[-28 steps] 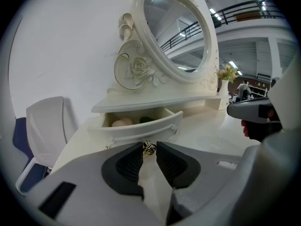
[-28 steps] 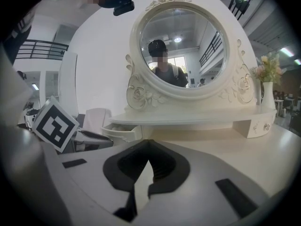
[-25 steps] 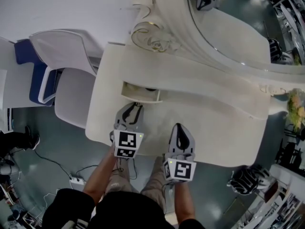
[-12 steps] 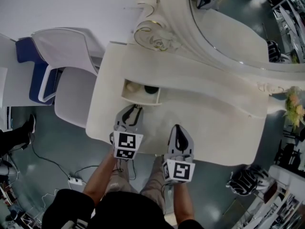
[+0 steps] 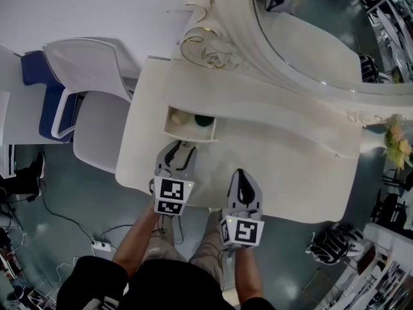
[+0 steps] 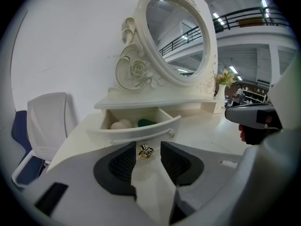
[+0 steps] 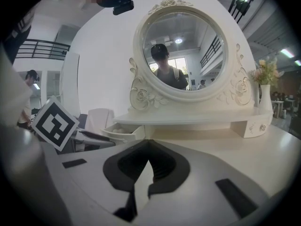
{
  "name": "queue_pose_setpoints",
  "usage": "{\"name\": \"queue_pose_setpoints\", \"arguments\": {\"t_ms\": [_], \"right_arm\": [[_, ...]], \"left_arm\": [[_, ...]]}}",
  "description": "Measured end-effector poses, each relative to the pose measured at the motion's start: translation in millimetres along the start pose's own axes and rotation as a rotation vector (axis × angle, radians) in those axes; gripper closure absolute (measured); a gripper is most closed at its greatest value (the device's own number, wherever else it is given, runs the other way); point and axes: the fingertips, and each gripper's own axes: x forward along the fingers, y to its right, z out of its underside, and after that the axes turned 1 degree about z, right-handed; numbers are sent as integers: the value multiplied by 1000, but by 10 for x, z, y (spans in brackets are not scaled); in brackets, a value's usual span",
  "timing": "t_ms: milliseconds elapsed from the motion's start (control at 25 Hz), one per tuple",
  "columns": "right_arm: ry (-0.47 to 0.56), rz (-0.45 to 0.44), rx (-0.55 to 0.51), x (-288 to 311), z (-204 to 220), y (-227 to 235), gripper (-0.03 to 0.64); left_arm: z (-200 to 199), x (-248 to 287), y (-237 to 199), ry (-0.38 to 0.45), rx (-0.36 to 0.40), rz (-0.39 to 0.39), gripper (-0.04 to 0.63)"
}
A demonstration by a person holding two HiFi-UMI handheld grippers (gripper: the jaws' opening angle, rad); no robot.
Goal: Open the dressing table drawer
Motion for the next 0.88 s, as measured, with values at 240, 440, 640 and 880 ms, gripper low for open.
{"name": "queue_pose_setpoints", "arguments": {"t_ms": [240, 440, 640, 880], "right_arm": [[6, 0, -2, -21, -26, 10, 618], [8, 1, -5, -27, -92, 24, 618], [28, -7, -18, -50, -254, 28, 618], [54, -16, -44, -98, -561, 59, 618]], "left_arm": [[-7, -16, 13, -4, -10, 6, 431], [-62, -66, 5, 2, -4, -3, 431], [-316, -177, 10, 53, 18, -17, 431], [-725, -387, 36, 116, 16, -26, 433]]}}
